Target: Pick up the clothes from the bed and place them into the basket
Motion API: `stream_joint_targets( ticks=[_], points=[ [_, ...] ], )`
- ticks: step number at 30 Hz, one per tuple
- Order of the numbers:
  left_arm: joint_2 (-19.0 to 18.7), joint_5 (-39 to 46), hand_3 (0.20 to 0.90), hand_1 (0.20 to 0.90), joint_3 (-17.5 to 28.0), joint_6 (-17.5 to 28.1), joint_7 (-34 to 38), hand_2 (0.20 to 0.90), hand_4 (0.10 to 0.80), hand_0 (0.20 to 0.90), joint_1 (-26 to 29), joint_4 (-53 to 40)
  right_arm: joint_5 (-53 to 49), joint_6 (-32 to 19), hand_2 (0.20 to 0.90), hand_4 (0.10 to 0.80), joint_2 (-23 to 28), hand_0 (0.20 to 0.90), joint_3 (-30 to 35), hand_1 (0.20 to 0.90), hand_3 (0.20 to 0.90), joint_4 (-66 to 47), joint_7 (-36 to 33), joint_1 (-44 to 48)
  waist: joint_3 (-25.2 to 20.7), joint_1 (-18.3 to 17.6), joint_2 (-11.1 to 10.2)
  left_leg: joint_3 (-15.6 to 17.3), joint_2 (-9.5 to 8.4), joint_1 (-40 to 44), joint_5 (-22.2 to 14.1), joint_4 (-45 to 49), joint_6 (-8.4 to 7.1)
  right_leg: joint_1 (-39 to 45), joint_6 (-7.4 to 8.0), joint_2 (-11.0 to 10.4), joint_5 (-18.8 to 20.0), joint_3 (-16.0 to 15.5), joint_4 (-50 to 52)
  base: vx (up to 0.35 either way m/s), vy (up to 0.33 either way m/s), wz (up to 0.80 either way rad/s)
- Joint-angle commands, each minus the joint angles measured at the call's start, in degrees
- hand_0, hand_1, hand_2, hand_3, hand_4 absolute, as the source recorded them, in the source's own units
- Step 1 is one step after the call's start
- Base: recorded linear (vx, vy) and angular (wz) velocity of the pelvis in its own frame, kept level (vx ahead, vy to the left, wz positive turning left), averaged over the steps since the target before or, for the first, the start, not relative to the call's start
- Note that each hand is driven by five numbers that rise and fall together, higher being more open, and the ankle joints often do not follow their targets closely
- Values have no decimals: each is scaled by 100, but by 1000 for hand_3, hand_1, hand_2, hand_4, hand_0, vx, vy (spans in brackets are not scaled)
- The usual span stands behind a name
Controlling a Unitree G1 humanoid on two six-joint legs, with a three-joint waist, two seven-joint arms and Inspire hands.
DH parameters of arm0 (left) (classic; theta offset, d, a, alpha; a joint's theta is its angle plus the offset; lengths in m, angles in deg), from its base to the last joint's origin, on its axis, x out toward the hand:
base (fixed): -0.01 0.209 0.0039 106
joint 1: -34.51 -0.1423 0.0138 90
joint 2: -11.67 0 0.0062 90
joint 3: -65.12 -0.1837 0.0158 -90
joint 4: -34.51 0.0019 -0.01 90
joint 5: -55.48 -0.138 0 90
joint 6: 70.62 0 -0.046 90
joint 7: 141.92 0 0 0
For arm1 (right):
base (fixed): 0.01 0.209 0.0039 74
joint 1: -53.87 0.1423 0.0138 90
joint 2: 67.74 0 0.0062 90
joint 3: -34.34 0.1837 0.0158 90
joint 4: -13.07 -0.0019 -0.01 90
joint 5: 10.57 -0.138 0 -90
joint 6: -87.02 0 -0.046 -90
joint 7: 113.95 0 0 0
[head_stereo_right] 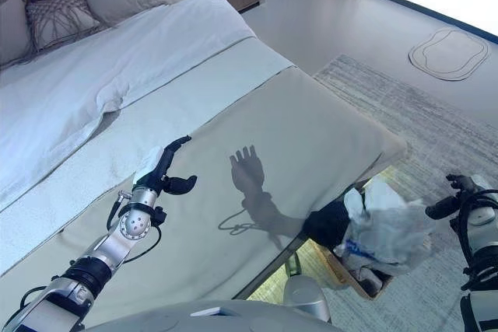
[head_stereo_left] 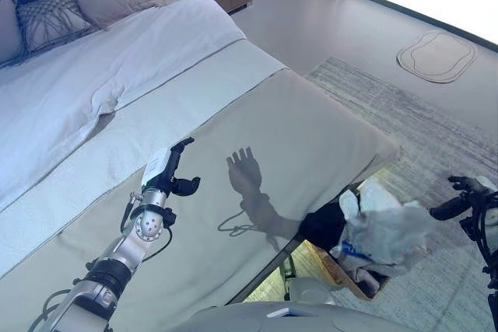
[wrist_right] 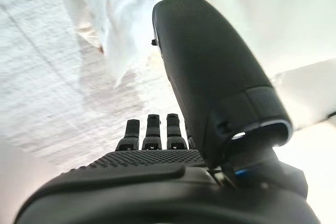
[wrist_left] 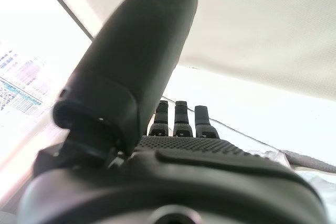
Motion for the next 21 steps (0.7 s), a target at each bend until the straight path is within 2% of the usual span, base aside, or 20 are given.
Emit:
stream_joint_targets(
  ticks=[1, 8, 13, 14, 21],
  points=[
    [-375, 119, 900, 900, -46, 259, 196, 900, 800, 900, 371, -204, 82, -112, 900, 800, 64, 900, 64, 900, 900, 256, -345, 570, -385, -33, -283, 33, -25, -176, -236, 238, 151, 264, 208, -8, -436, -24, 307, 8, 0, -4],
    [-370, 105, 900, 900, -47, 223, 169, 900, 800, 900, 362, -271, -62, -358, 900, 800, 92, 900, 51, 900, 900, 6, -421, 569, -380, -68, -266, 42, -17, -151, -237, 238, 151, 274, 202, -9, -426, 18, 303, 18, 5, -3],
    [-345, 119, 900, 900, -8, 161, 160, 900, 800, 900, 322, -308, -228, -587, 900, 800, 16, 900, 137, 900, 900, -1071, -827, 399, -376, -123, -241, 40, -18, -164, -238, 240, 142, 253, 197, -12, -452, 16, 328, 3, 1, -1],
    [-291, 92, 900, 900, 32, 132, 181, 900, 800, 900, 271, -321, -217, -620, 900, 800, -78, 900, 196, 900, 900, -1593, -977, 242, -365, -151, -230, 32, -24, -176, -241, 250, 141, 243, 195, -16, -465, 15, 344, 0, 0, 0],
    [-5, -173, 900, 900, 219, 240, 414, 900, 800, 900, -4, -121, 143, -1250, 900, 800, -709, 900, 384, 900, 900, -2772, -1522, -392, -370, -142, -184, -53, -47, -153, -220, 218, 154, 301, 195, -45, -507, -38, 340, 6, 0, 1]
  ],
)
